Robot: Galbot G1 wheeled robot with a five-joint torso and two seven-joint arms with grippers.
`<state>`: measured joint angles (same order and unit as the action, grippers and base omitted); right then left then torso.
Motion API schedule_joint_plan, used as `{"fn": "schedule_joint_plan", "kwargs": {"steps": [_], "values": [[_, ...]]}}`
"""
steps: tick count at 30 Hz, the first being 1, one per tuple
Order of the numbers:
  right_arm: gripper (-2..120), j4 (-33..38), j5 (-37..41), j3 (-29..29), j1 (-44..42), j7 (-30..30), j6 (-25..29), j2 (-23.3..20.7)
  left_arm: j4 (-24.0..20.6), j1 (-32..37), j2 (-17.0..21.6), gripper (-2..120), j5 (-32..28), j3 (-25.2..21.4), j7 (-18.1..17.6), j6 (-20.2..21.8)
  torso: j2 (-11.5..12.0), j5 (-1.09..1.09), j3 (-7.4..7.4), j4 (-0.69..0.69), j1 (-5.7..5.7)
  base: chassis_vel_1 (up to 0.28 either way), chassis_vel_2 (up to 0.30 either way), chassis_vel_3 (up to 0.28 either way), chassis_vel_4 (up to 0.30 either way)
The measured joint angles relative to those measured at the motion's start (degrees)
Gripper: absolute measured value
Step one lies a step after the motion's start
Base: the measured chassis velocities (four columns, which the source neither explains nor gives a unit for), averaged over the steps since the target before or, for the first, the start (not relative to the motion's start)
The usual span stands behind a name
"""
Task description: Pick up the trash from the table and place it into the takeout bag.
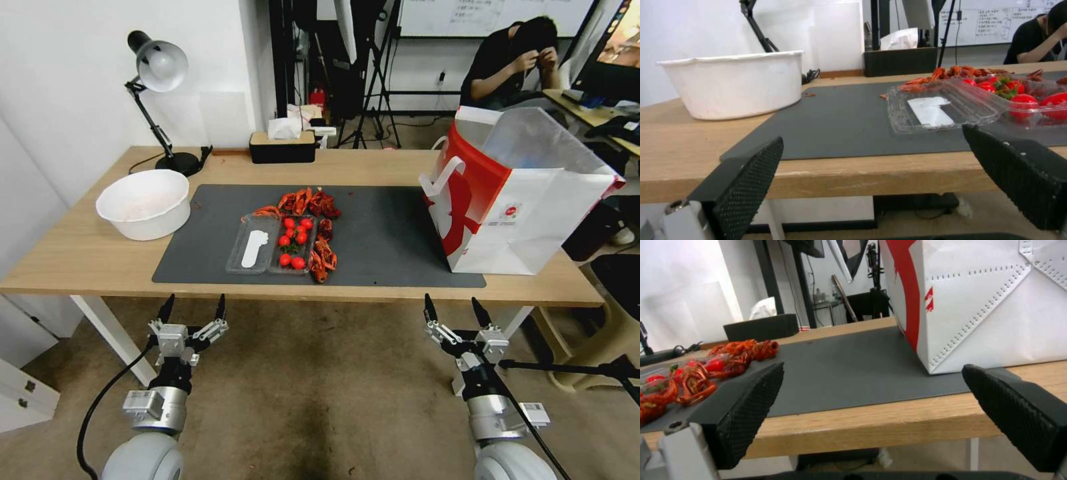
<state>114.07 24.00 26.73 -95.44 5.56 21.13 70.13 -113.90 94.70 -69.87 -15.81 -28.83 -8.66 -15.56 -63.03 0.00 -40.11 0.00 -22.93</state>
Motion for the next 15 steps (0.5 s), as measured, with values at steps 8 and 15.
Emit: {"fn": "schedule_joint_plan", "kwargs": {"steps": [8,15], "values": [[100,-0.01,-0.08,0.02,0.0,0.0,0.0,0.0,0.01,-0.02,0.02,100,-0.01,0.02,-0.04,0.05,0.0,0.0,0.0,0.0,0.0,0.0,0.0,0.0,0.0],[100,-0.01,-0.11,0.04,0.0,0.0,0.0,-0.01,0.03,-0.02,0.02,100,-0.03,0.04,-0.07,0.09,0.0,0.0,0.0,0.0,0.01,0.0,0.0,0.0,0.0]]}}
